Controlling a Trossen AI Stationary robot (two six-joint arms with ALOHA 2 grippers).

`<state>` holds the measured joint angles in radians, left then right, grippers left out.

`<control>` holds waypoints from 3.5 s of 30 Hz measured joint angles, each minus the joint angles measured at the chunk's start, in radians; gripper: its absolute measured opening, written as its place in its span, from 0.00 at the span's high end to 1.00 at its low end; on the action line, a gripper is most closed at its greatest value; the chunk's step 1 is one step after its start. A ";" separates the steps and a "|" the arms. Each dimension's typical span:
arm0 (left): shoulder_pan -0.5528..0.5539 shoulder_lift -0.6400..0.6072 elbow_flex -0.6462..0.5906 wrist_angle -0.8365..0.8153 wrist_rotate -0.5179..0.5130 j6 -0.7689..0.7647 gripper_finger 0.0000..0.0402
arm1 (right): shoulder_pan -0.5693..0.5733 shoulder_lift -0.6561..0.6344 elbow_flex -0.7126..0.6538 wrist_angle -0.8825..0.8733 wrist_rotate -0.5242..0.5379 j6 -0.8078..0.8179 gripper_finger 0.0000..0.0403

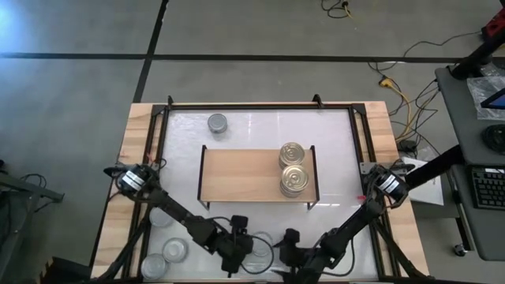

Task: Stack canned seafood by type on shelf
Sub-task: Put the green tuna can on the shelf

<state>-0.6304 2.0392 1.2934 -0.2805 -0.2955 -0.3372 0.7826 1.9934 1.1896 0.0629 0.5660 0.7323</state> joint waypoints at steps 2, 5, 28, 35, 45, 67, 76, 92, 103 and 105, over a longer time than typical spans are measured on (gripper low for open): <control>-0.019 0.000 0.000 0.003 0.003 -0.025 0.58 | 0.003 -0.006 -0.001 -0.049 0.059 0.018 0.06; -0.047 0.000 0.000 -0.008 0.003 -0.065 0.58 | 0.005 -0.020 -0.001 -0.081 0.090 0.029 0.06; -0.055 -0.100 -0.354 0.554 -0.040 -0.238 0.24 | 0.020 -0.008 -0.019 -0.110 0.090 0.087 0.06; -0.044 -0.042 -0.441 0.780 -0.055 -0.215 0.11 | 0.018 -0.008 -0.019 -0.111 0.090 0.082 0.06; -0.060 -0.040 -0.439 0.761 -0.095 -0.200 0.09 | 0.020 -0.018 -0.016 -0.111 0.090 0.074 0.06; -0.067 -0.046 -0.284 0.436 -0.060 -0.198 0.09 | 0.015 -0.021 -0.018 -0.118 0.009 0.132 0.06; -0.121 -0.060 -0.276 0.375 -0.143 -0.270 0.09 | 0.015 -0.062 -0.018 -0.205 0.020 0.112 0.06; -0.068 -0.098 -0.265 0.343 0.115 -0.126 0.09 | -0.085 -0.155 -0.008 -0.346 0.042 -0.047 0.06; -0.051 -0.103 -0.171 0.113 0.389 -0.045 0.09 | -0.142 -0.172 0.088 -0.382 -0.007 -0.168 0.06; -0.056 -0.103 -0.155 0.060 0.396 -0.077 0.09 | -0.142 -0.172 0.103 -0.408 -0.007 -0.172 0.06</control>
<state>-0.6868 1.9366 1.1386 -0.2204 0.1005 -0.4141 0.6405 1.8210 1.2927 -0.3453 0.5594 0.5601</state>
